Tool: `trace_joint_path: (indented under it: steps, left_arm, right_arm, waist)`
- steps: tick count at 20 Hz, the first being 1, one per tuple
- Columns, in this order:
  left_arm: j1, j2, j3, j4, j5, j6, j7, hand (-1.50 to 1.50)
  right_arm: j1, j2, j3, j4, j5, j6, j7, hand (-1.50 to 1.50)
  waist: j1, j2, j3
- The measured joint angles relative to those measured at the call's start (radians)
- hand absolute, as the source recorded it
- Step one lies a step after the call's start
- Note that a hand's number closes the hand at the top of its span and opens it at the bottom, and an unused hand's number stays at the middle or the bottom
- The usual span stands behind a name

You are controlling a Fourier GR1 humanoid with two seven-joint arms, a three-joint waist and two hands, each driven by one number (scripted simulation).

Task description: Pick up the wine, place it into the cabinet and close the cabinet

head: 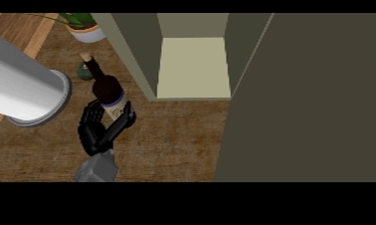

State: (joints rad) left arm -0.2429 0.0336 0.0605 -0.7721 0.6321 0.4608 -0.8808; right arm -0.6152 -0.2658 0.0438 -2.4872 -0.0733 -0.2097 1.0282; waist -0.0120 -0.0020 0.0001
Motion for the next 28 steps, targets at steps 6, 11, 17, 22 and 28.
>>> trace_joint_path:
  steps: [6, 11, 17, 22, 28]
  left_arm:
    - [-0.040, 0.050, -0.108, 0.046, -0.116, -0.044, 0.011, 1.50]
    - [-0.042, 0.093, -0.256, 0.040, -0.204, -0.253, 0.036, 1.50]
    - [-0.012, 0.130, -0.317, -0.081, -0.261, -0.330, 0.018, 1.50]
    - [0.007, 0.121, -0.363, -0.265, -0.289, -0.304, 0.100, 1.50]
    - [0.036, 0.099, -0.419, -0.512, -0.285, -0.274, 0.277, 1.50]
  right_arm:
    - [0.001, -0.001, -0.006, 0.007, -0.004, 0.008, -0.014, -1.50]
    - [0.006, 0.010, 0.012, 0.015, -0.004, 0.010, -0.022, -1.50]
    - [0.002, -0.003, -0.012, 0.018, -0.012, 0.017, -0.013, -1.50]
    - [0.015, -0.012, -0.027, 0.013, -0.018, 0.023, -0.010, -1.50]
    - [-0.003, -0.016, -0.042, 0.016, -0.022, 0.022, -0.005, -1.50]
  waist:
    - [-0.007, -0.001, 0.001]
    - [-0.011, -0.002, 0.000]
    - [0.006, -0.003, 0.000]
    - [0.010, -0.005, 0.001]
    - [0.013, -0.005, 0.000]
